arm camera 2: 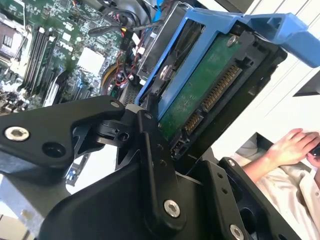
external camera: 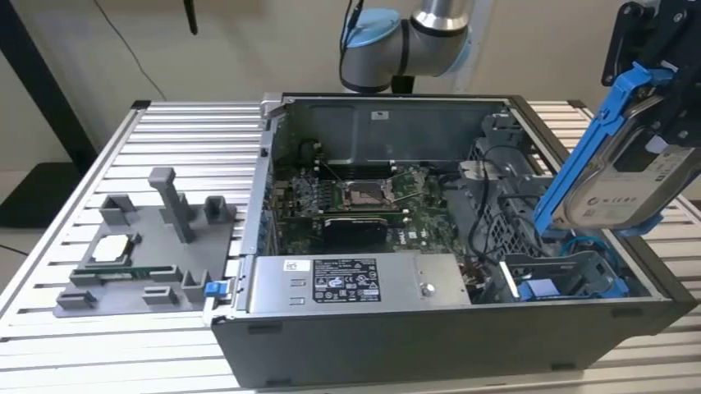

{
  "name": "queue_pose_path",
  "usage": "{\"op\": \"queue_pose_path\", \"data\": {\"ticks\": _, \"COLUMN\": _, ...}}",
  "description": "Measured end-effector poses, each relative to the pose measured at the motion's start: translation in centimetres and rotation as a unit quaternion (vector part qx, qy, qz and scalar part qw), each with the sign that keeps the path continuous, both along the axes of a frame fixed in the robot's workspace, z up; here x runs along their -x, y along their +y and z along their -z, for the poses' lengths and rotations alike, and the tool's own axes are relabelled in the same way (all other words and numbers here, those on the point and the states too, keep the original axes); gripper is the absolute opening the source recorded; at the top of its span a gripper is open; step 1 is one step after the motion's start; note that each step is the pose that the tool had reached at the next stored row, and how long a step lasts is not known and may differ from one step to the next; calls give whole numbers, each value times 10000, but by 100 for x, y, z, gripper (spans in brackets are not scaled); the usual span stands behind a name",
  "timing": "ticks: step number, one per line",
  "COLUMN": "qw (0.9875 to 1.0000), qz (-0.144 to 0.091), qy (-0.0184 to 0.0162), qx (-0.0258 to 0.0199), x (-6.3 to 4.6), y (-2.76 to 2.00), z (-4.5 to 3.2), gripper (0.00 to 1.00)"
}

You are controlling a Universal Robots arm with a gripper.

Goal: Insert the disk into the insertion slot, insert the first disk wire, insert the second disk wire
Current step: 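Insert the disk into the insertion slot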

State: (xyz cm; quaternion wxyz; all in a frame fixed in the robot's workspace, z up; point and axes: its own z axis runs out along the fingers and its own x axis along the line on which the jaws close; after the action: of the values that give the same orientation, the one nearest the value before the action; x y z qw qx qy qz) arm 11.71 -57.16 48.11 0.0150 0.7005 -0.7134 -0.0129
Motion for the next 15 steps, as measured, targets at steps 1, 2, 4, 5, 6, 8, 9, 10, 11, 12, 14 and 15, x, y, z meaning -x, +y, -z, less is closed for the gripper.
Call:
{"op": "queue_pose_path", "data": {"ticks": 1, "qw": 10000, "qz": 0, "qy": 0, "qx": 0, "x": 0, "y": 0, "z": 3, "gripper": 0}}
{"op": "queue_pose_path", "data": {"ticks": 2, "qw": 10000, "qz": 0, "qy": 0, "qx": 0, "x": 0, "y": 0, "z": 6, "gripper": 0}}
{"op": "queue_pose_path", "data": {"ticks": 4, "qw": 10000, "qz": 0, "qy": 0, "qx": 0, "x": 0, "y": 0, "z": 12, "gripper": 0}}
{"op": "queue_pose_path", "data": {"ticks": 5, "qw": 10000, "qz": 0, "qy": 0, "qx": 0, "x": 0, "y": 0, "z": 15, "gripper": 0}}
{"op": "queue_pose_path", "data": {"ticks": 6, "qw": 10000, "qz": 0, "qy": 0, "qx": 0, "x": 0, "y": 0, "z": 20, "gripper": 0}}
{"op": "queue_pose_path", "data": {"ticks": 8, "qw": 10000, "qz": 0, "qy": 0, "qx": 0, "x": 0, "y": 0, "z": 34, "gripper": 0}}
{"op": "queue_pose_path", "data": {"ticks": 9, "qw": 10000, "qz": 0, "qy": 0, "qx": 0, "x": 0, "y": 0, "z": 46, "gripper": 0}}
{"op": "queue_pose_path", "data": {"ticks": 10, "qw": 10000, "qz": 0, "qy": 0, "qx": 0, "x": 0, "y": 0, "z": 58, "gripper": 0}}
{"op": "queue_pose_path", "data": {"ticks": 11, "qw": 10000, "qz": 0, "qy": 0, "qx": 0, "x": 0, "y": 0, "z": 69, "gripper": 0}}
{"op": "queue_pose_path", "data": {"ticks": 12, "qw": 10000, "qz": 0, "qy": 0, "qx": 1, "x": 0, "y": 0, "z": 80, "gripper": 0}}
{"op": "queue_pose_path", "data": {"ticks": 14, "qw": 10000, "qz": 0, "qy": 0, "qx": 0, "x": 0, "y": 0, "z": 100, "gripper": 0}}
{"op": "queue_pose_path", "data": {"ticks": 15, "qw": 10000, "qz": 0, "qy": 0, "qx": 0, "x": 0, "y": 0, "z": 109, "gripper": 0}}
